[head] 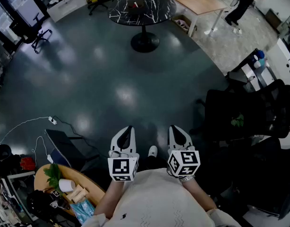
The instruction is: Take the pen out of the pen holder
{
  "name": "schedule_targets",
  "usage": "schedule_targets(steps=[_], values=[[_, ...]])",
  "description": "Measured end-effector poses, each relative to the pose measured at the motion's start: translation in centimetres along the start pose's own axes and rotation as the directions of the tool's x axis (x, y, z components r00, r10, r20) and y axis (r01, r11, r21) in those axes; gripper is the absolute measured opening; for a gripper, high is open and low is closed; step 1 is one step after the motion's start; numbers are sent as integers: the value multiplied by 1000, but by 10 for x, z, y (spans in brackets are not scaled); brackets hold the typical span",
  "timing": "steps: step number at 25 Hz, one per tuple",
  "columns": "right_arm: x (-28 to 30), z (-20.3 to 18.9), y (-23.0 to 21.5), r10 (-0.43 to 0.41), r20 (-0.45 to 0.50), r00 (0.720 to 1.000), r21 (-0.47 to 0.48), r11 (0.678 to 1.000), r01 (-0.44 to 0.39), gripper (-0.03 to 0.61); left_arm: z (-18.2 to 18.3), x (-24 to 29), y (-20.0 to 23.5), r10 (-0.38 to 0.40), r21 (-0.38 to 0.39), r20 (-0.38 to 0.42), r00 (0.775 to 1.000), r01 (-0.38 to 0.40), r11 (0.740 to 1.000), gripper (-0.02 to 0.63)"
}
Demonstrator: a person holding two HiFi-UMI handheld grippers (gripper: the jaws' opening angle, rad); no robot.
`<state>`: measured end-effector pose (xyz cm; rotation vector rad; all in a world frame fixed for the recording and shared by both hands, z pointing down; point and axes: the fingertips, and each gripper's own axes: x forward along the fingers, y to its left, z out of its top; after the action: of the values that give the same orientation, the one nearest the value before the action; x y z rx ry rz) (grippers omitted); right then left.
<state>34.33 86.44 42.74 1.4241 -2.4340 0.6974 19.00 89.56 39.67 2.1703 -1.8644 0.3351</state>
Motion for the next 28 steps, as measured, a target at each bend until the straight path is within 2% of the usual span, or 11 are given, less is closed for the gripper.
schedule_targets(steps=[8, 16, 20, 28], values=[[15, 12, -3, 12, -5, 1000, -5, 1000, -12, 17, 8, 16, 8, 12, 3, -7, 1000, -12, 1000, 12], [57, 18, -12, -19, -38, 999, 11, 1000, 19, 17, -5, 62, 26, -24, -10, -67, 997, 24, 1000, 12], [94, 32, -11, -28, -53, 998, 9, 1000, 28, 17, 15, 102, 52, -43, -5, -50, 998, 42, 999, 12], [179, 82, -1, -44, -56, 997, -20, 999, 43, 17, 38, 171, 114, -55, -45, -50, 997, 53, 998, 12]])
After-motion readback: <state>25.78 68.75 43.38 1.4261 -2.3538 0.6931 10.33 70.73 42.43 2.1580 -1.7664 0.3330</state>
